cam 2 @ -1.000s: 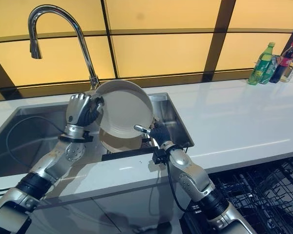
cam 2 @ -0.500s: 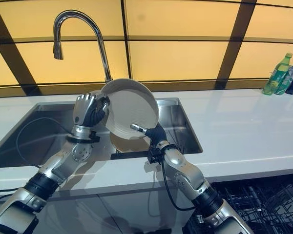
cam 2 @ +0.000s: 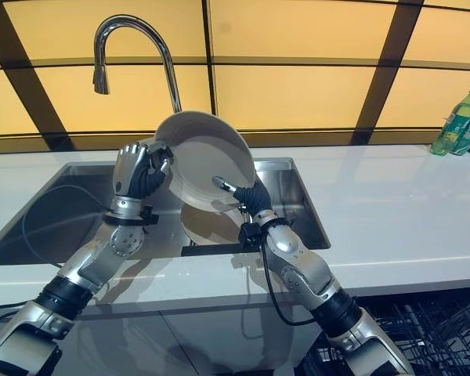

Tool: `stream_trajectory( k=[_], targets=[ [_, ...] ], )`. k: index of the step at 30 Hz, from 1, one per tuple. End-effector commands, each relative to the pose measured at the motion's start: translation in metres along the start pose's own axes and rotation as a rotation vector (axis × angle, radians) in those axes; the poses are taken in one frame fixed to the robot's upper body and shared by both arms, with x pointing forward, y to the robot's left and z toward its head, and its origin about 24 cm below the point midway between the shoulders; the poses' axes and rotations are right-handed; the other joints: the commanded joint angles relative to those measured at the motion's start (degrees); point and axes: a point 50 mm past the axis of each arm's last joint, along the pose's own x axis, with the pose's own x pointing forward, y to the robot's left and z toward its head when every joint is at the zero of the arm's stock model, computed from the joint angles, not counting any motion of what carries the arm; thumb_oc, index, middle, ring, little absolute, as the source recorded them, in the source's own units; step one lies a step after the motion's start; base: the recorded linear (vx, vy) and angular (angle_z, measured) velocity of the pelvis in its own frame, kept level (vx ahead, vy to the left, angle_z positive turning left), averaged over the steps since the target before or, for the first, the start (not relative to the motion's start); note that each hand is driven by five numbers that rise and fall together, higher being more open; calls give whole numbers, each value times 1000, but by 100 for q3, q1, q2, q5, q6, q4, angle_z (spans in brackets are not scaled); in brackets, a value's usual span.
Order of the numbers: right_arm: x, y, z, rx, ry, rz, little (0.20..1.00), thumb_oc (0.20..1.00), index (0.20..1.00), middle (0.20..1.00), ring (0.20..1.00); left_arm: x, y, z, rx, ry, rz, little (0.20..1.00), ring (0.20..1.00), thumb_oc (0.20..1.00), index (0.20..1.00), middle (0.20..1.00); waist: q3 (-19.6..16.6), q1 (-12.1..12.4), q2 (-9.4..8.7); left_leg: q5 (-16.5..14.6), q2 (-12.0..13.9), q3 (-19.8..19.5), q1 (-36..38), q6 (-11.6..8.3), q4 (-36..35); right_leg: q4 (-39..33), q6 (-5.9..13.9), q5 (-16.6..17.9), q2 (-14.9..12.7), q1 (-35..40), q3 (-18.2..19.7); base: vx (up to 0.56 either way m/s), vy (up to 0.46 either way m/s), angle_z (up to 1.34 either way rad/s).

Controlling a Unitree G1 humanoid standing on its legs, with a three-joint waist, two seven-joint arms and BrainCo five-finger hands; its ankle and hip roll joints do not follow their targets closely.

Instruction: Pick up plates and place into dishwasher.

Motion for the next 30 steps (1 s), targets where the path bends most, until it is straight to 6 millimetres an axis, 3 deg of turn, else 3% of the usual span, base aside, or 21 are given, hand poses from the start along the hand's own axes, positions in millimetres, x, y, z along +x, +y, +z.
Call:
stream_trajectory(
  k=[1,19,20,21,26,30],
  targets=[
    [9,46,79,54,-338,242,200,200,200,200,200,23,-6,37,-78,-197,-17,200,200,200,200,200,-18,121,59,-697,-339,-41,130,408,128,134,-156,-9,145,-224,-520,0,0,0],
    [11,42,82,48,-367,255,200,200,200,200,200,24,-14,32,-186,-112,-33,200,200,200,200,200,-48,82,48,-702,-231,-33,177,382,162,186,-232,-120,243,-154,-483,-14,-1,0],
    [11,42,84,43,-372,257,200,200,200,200,200,24,-14,31,-210,-91,-33,250,250,250,250,250,-46,89,46,-700,-227,-42,179,380,165,191,-238,-128,248,-145,-491,-36,-8,3],
    [10,42,84,39,-376,259,200,200,200,200,200,24,-14,30,-226,-73,-35,1000,1000,1000,1000,1000,-46,97,46,-696,-223,-50,178,379,167,196,-245,-133,255,-142,-499,-42,-11,3],
    [11,40,88,30,-387,244,200,200,200,200,200,22,-11,25,-296,6,11,1000,1000,1000,1000,1000,-58,128,43,-692,-193,-75,192,363,176,221,-269,-172,276,-115,-529,-32,-13,3],
    [11,35,91,16,-398,213,200,200,200,200,200,31,8,16,-333,66,117,1000,1000,1000,1000,1000,-78,150,44,-674,-170,-95,177,341,174,231,-285,-188,287,-112,-574,-44,-14,1]
  ],
)
